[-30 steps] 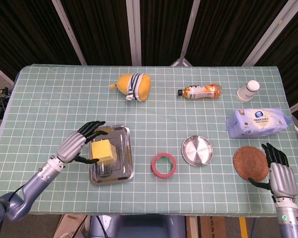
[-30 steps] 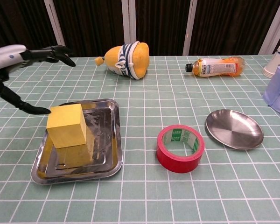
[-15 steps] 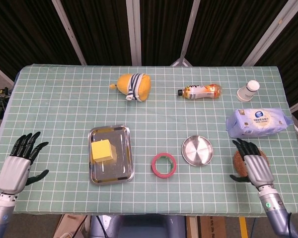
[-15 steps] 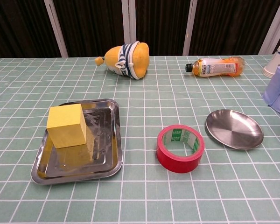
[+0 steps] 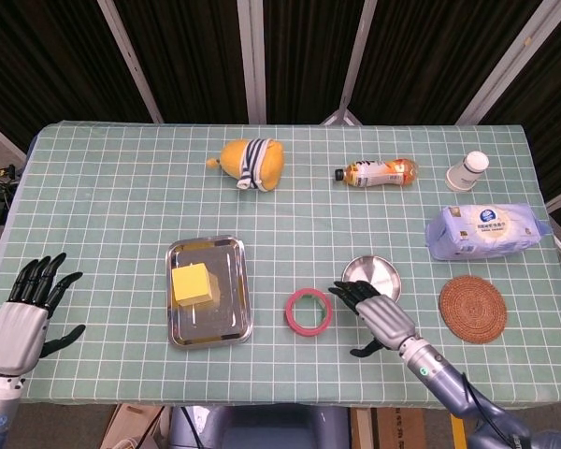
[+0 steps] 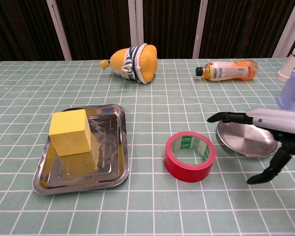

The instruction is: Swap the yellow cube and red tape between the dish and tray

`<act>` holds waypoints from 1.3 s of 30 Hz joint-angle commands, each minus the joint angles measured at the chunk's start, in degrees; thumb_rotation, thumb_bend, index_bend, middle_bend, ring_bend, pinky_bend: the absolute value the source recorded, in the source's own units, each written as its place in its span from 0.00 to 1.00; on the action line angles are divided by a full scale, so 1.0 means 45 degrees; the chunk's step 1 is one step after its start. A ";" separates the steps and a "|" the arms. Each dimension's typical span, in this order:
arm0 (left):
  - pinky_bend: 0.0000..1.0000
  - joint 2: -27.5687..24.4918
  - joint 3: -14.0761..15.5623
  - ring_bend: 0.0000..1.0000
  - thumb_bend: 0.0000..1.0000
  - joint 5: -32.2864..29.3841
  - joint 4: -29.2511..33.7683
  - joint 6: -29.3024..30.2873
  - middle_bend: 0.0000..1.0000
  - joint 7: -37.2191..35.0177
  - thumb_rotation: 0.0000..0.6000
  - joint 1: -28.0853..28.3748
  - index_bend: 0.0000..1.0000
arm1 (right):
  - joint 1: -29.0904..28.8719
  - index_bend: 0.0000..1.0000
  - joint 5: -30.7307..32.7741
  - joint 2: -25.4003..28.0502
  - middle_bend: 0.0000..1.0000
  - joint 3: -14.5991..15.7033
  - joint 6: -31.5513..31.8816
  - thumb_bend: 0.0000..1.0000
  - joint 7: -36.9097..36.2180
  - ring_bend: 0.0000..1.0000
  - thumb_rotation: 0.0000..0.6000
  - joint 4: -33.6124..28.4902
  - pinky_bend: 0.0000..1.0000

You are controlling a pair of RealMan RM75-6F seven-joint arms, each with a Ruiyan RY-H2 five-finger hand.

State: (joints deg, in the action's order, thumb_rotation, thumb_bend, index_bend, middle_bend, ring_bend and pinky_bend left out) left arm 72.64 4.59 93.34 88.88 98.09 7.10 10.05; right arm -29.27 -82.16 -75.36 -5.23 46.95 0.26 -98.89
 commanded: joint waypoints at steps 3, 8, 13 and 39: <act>0.06 0.0044 -0.0293 0.00 0.11 -0.0144 -0.0022 -0.0110 0.00 -0.0166 1.00 -0.0088 0.20 | -0.0670 0.00 0.0886 -0.1080 0.00 -0.0329 -0.0463 0.03 0.0833 0.00 1.00 0.0482 0.00; 0.06 0.0096 -0.0468 0.00 0.12 -0.0029 -0.0099 0.0018 0.00 -0.0256 1.00 -0.0227 0.20 | -0.0956 0.00 0.1493 -0.1611 0.00 -0.0561 -0.0377 0.03 0.1175 0.00 1.00 0.0762 0.00; 0.06 0.0147 -0.0586 0.00 0.12 -0.0049 -0.0117 -0.0167 0.00 -0.0201 1.00 -0.0291 0.20 | -0.1220 0.01 0.1970 -0.1906 0.05 -0.0632 -0.0391 0.03 0.1478 0.09 1.00 0.0968 0.00; 0.06 0.0467 -0.1273 0.00 0.12 -0.0071 -0.0239 -0.0277 0.00 -0.0180 1.00 -0.0619 0.21 | -0.1798 0.18 0.2223 -0.2879 0.27 -0.0381 0.0116 0.02 0.1752 0.35 1.00 0.1692 0.07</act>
State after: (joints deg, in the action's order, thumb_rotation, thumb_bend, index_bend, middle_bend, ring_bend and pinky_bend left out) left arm 74.73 -1.13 93.01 87.81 96.86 6.30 7.27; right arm -37.36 -72.19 -88.26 -6.97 47.43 8.13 -91.33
